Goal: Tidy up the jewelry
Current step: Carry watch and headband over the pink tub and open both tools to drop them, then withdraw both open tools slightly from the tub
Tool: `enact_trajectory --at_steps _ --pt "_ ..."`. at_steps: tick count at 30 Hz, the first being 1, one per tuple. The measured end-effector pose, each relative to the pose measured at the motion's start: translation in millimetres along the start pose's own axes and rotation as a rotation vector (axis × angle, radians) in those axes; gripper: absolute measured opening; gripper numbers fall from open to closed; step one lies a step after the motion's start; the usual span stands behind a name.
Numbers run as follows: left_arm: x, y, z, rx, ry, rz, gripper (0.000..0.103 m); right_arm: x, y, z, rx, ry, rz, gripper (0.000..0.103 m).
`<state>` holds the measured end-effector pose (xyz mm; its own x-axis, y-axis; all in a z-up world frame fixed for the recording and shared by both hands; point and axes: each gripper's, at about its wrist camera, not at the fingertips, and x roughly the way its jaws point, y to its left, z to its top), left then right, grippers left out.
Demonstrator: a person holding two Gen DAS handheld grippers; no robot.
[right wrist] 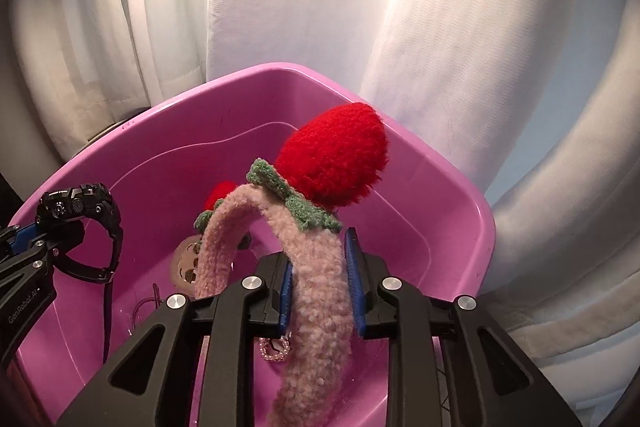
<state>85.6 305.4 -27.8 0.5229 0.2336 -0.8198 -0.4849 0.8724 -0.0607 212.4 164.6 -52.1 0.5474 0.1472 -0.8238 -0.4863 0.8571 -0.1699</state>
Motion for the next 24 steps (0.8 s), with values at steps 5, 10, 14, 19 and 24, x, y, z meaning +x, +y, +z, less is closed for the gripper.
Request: enact_trajectory --at_steps 5,10,14,19,24 --pt "-4 4 -1 -0.003 -0.028 0.018 0.052 6 3 0 -0.018 0.018 -0.043 0.050" --pt "-20 6 3 -0.013 -0.082 0.021 0.081 3 -2 1 -0.018 0.017 -0.084 0.053" --pt "-28 4 6 -0.013 -0.107 0.022 0.082 -2 -4 4 -0.040 0.001 -0.122 0.059" --pt "-30 2 3 -0.017 -0.107 0.013 0.082 0 9 3 -0.171 0.047 -0.190 0.068" --pt "-31 1 0 -0.018 -0.100 0.008 0.082 14 13 1 -0.227 0.148 -0.212 0.071"
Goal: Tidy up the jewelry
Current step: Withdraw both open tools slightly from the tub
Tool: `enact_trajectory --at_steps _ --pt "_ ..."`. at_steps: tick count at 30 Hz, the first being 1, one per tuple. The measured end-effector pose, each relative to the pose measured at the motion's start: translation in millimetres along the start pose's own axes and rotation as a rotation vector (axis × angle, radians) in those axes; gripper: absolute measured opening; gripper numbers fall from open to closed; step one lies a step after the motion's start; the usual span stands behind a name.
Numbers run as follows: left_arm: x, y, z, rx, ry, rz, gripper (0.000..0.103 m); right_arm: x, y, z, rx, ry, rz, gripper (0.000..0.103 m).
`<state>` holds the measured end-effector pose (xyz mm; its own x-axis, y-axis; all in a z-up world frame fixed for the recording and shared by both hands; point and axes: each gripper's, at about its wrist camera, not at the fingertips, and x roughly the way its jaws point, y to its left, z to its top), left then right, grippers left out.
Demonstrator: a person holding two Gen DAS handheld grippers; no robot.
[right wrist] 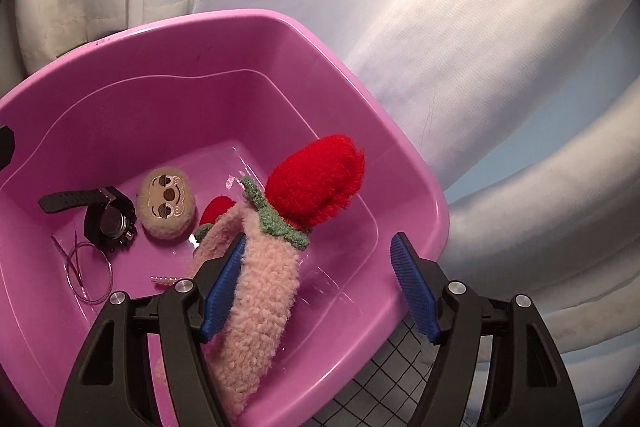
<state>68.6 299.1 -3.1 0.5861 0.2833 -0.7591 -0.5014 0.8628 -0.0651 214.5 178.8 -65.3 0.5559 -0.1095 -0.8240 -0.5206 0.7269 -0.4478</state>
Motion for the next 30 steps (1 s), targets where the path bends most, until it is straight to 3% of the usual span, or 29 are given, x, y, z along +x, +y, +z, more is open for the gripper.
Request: enact_trajectory --at_steps 5,8,14,19,23,30 --pt "-5 -1 -3 -0.004 0.002 -0.002 0.082 -3 3 -6 -0.115 0.073 -0.028 0.072" --pt "-7 -1 -4 -0.011 0.004 -0.007 0.082 -11 -4 -8 -0.122 0.065 -0.029 0.072" --pt "-15 -5 -8 -0.011 -0.002 -0.009 0.088 -30 -43 -16 0.150 -0.020 0.192 0.072" --pt "-26 -9 -12 -0.012 -0.007 -0.006 0.092 -43 -55 -33 0.347 -0.100 0.301 0.072" --pt "-38 -11 -15 -0.012 -0.018 -0.020 0.094 -56 -58 -47 0.403 -0.147 0.315 0.072" --pt "-55 -15 -20 0.001 -0.034 -0.011 0.096 -75 -45 -68 0.391 -0.203 0.306 0.072"
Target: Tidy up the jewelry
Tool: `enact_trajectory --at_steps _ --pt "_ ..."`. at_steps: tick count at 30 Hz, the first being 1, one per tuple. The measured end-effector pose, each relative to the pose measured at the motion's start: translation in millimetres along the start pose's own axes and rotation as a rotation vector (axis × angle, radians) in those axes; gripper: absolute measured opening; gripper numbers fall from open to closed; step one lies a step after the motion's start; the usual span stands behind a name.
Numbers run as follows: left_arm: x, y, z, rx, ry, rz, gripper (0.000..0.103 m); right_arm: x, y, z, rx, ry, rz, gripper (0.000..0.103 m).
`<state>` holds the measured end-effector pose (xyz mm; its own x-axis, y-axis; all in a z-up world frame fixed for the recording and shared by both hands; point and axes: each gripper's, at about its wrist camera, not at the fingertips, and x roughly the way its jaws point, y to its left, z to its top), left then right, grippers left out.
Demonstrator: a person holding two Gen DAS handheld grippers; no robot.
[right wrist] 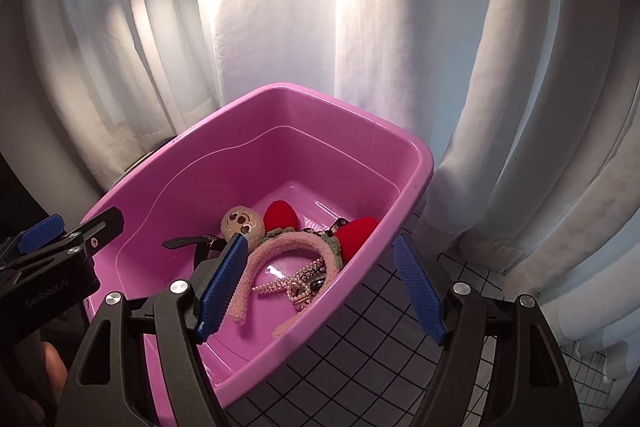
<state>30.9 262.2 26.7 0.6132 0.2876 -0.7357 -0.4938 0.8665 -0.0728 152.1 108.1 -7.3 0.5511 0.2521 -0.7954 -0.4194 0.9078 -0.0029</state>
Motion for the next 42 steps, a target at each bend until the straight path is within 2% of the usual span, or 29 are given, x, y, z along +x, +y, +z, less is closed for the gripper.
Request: enact_trajectory --at_steps 12,24,42 --pt "-9 -1 -4 -0.006 0.009 0.009 0.096 -19 10 -15 -0.037 -0.024 -0.010 0.072" --pt "-16 0 -7 -0.001 0.010 0.044 0.097 -25 9 -19 -0.039 -0.023 -0.012 0.072" --pt "-22 0 -9 0.001 0.004 0.043 0.097 -29 10 -22 -0.041 -0.018 -0.011 0.072"
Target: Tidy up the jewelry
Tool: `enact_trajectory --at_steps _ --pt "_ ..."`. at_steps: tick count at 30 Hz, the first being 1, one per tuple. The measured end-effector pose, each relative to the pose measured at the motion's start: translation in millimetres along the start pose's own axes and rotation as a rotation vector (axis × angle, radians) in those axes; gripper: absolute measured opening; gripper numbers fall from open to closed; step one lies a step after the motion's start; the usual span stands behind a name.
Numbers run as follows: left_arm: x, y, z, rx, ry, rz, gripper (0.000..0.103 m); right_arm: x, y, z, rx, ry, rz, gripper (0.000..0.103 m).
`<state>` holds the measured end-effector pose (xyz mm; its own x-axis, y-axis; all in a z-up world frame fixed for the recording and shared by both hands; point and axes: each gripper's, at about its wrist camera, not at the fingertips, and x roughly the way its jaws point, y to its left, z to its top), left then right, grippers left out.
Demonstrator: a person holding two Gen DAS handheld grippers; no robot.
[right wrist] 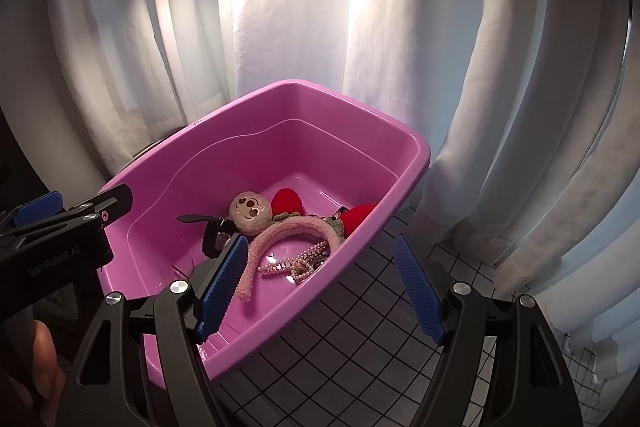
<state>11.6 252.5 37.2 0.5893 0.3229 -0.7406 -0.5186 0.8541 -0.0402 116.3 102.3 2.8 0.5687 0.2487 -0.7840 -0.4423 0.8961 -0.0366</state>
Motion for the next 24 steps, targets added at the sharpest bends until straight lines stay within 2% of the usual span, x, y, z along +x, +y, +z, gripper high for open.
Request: enact_trajectory --at_steps 24 --pt "-4.9 -1.0 -1.3 -0.013 0.001 0.014 0.097 -0.8 -1.9 -1.3 0.010 -0.001 0.000 0.072"
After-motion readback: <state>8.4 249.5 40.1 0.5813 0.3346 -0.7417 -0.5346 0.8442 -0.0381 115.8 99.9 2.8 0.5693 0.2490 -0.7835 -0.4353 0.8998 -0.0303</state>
